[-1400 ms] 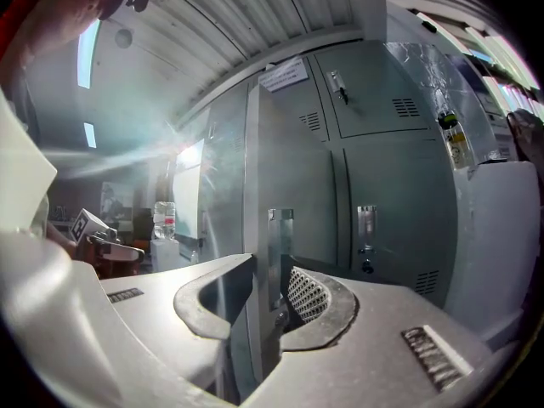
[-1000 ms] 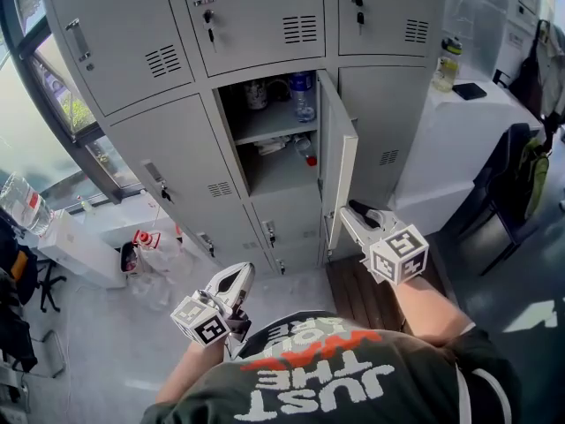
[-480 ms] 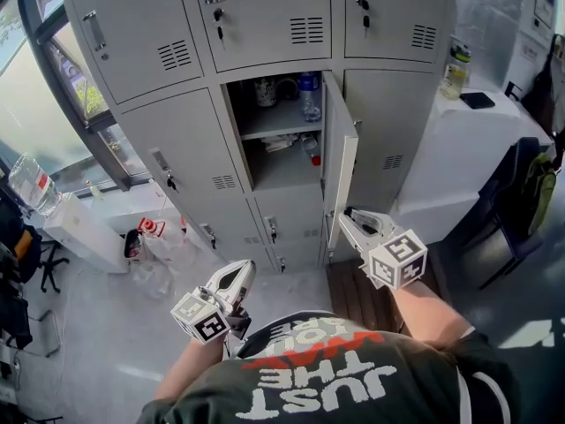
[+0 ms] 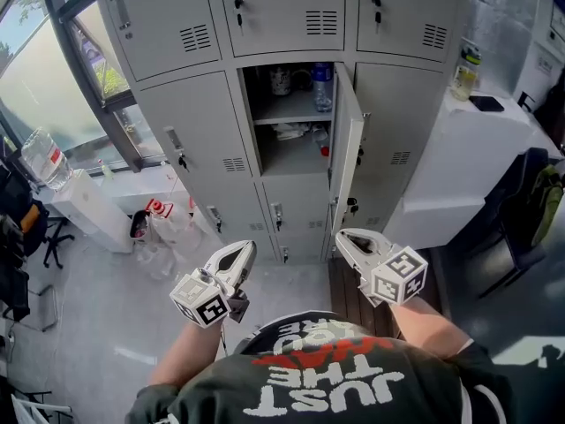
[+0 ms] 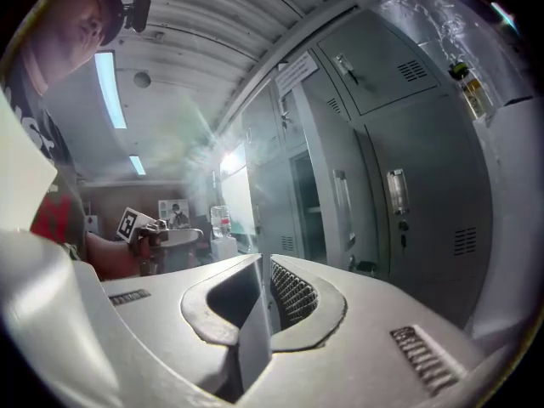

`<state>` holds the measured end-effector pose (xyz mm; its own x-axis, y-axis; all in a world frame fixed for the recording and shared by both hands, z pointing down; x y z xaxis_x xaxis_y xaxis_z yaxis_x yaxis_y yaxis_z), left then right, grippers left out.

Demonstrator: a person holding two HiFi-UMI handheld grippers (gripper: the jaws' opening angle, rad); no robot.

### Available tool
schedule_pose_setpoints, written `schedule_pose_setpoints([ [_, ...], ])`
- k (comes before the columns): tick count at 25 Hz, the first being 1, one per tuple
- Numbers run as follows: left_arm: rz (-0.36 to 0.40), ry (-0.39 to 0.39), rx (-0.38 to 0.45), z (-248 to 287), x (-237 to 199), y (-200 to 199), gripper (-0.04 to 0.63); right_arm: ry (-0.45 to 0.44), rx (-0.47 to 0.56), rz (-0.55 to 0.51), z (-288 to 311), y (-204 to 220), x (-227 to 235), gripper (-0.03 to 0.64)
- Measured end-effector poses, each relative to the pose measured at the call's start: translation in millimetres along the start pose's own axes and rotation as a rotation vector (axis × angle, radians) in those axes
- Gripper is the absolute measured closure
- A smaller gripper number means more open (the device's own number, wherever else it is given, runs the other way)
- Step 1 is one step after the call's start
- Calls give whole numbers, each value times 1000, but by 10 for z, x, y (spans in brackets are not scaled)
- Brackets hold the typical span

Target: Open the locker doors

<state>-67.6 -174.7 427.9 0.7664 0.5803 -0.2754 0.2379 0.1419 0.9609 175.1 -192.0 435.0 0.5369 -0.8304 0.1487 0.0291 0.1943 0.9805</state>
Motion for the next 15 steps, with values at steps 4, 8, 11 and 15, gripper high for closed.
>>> schedule_pose_setpoints([
  [4,3,18,-4,-99,122,88,594,-24,-9,5,-21,104,-148,561],
  [8,-60,24,-15,-157,180,143,594,-28,-3,6,-87,139,-208,561],
  [11,-61,17,-23,-201,193,154,594,-15,7,16,-135,165,-200,561],
  [15,-62,19,-31,-242,188,131,594,0,12,23,-151,176,-194,561],
])
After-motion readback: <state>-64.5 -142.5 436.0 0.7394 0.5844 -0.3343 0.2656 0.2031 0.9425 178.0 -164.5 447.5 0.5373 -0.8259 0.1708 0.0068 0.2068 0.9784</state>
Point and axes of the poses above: the fingertips, and each gripper's own axes: z forward along the fingers, x to its right, y out of its underside, the point moved 4 cm from there along -z, backward along the fingers, and after that the axes turned 10 degrees about -y, right-handed, at the moved point
